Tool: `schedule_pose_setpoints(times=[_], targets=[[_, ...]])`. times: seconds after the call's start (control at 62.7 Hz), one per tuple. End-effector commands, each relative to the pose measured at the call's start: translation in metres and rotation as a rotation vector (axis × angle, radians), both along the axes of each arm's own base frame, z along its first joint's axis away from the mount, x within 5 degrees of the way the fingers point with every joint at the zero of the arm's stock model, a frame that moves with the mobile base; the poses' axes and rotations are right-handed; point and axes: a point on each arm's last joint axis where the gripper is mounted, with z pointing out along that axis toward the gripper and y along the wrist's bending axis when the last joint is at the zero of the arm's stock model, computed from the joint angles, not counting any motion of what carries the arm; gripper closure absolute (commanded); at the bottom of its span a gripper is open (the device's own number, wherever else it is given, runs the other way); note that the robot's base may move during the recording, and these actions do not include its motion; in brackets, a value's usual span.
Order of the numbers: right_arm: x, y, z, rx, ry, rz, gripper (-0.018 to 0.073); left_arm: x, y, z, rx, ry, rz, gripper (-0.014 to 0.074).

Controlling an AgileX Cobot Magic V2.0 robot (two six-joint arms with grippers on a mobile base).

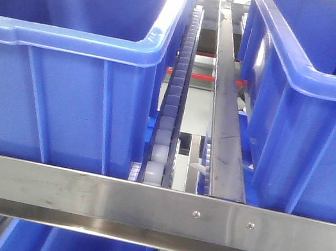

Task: Pick and sort blue part to right shelf
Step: 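Move the right gripper over a blue bin and open it to drop the block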

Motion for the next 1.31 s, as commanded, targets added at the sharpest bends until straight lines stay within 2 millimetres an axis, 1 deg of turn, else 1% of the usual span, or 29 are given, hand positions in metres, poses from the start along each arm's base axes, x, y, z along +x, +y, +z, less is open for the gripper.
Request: schedule_pose_setpoints(times=[0.0, 0.048, 0.096, 0.159, 0.239, 0.367, 0.43, 0.494, 0.542, 0.574, 0.654, 0.701, 0.749, 0.781, 0.845, 0.941, 0.973, 0.988, 1.004, 1.036, 1.1, 1.132, 1.291], targets=[[0.004, -0.004, 0.035, -0.025, -0.15, 0.011, 0.0041, 0.0, -0.001, 0.018, -0.032, -0.111, 0.002, 0.0474], [0.004, -0.004, 0.035, -0.031, -0.149, 0.013, -0.0034, 0.0, -0.001, 0.018, -0.032, -0.111, 0.002, 0.0474], [0.003, -0.005, 0.035, -0.041, -0.147, 0.017, -0.0086, 0.0, -0.001, 0.017, -0.032, -0.107, 0.001, 0.0474], [0.003, -0.005, 0.036, -0.053, -0.145, 0.022, -0.0064, -0.001, -0.001, 0.017, -0.03, -0.099, 0.0, 0.0474], [0.001, -0.006, 0.04, -0.062, -0.148, 0.025, -0.0063, -0.007, 0.0, 0.017, -0.028, -0.092, -0.005, 0.0474], [-0.008, -0.006, 0.059, -0.064, -0.19, 0.024, -0.0063, -0.028, 0.004, 0.023, -0.014, -0.152, -0.004, 0.0474], [-0.015, -0.006, 0.073, -0.065, -0.223, 0.023, -0.0057, -0.045, 0.008, 0.025, 0.002, -0.218, 0.002, 0.0474], [-0.023, -0.006, 0.088, -0.066, -0.259, 0.021, -0.0018, -0.058, 0.011, 0.024, 0.017, -0.261, 0.008, 0.0474], [-0.031, -0.006, 0.1, -0.066, -0.286, 0.019, 0.0037, -0.069, 0.013, 0.022, 0.02, -0.291, 0.01, 0.0474], [-0.035, -0.006, 0.107, -0.066, -0.299, 0.018, 0.0078, -0.075, 0.014, 0.019, 0.021, -0.309, 0.012, 0.0474], [-0.05, -0.006, 0.124, -0.067, -0.328, 0.015, 0.022, -0.085, 0.016, 0.011, 0.021, -0.334, 0.014, 0.0474], [-0.062, -0.006, 0.135, -0.068, -0.356, 0.014, 0.0299, -0.09, 0.017, 0.005, 0.019, -0.342, 0.015, 0.0474], [-0.072, -0.006, 0.14, -0.068, -0.375, 0.014, 0.0353, -0.092, 0.017, 0.0, 0.018, -0.351, 0.015, 0.0474], [-0.083, -0.006, 0.144, -0.068, -0.396, 0.014, 0.0391, -0.093, 0.017, -0.004, 0.018, -0.35, 0.016, 0.0474], [-0.099, -0.006, 0.147, -0.067, -0.423, 0.014, 0.0421, -0.091, 0.017, -0.01, 0.02, -0.338, 0.016, 0.0474], [-0.133, -0.006, 0.145, -0.067, -0.479, 0.017, 0.0431, -0.089, 0.017, -0.015, 0.021, -0.332, 0.016, 0.0474], [-0.143, -0.005, 0.14, -0.066, -0.486, 0.018, 0.0431, -0.089, 0.017, -0.015, 0.021, -0.332, 0.016, 0.0474], [-0.15, -0.005, 0.142, -0.066, -0.509, 0.018, 0.0431, -0.089, 0.017, -0.015, 0.02, -0.336, 0.017, 0.0474], [-0.155, -0.005, 0.138, -0.066, -0.51, 0.019, 0.0431, -0.089, 0.017, -0.015, 0.02, -0.337, 0.017, 0.0474], [-0.167, -0.005, 0.138, -0.066, -0.545, 0.02, 0.0431, -0.089, 0.017, -0.014, 0.018, -0.344, 0.018, 0.0474], [-0.189, -0.005, 0.132, -0.066, -0.591, 0.022, 0.0431, -0.089, 0.017, -0.012, 0.015, -0.363, 0.02, 0.0474], [-0.203, -0.005, 0.128, -0.066, -0.619, 0.023, 0.0431, -0.089, 0.017, -0.012, 0.013, -0.37, 0.02, 0.0474], [-0.248, -0.004, 0.105, -0.067, -0.681, 0.024, 0.0431, -0.089, 0.017, -0.01, 0.01, -0.387, 0.022, 0.0474]])
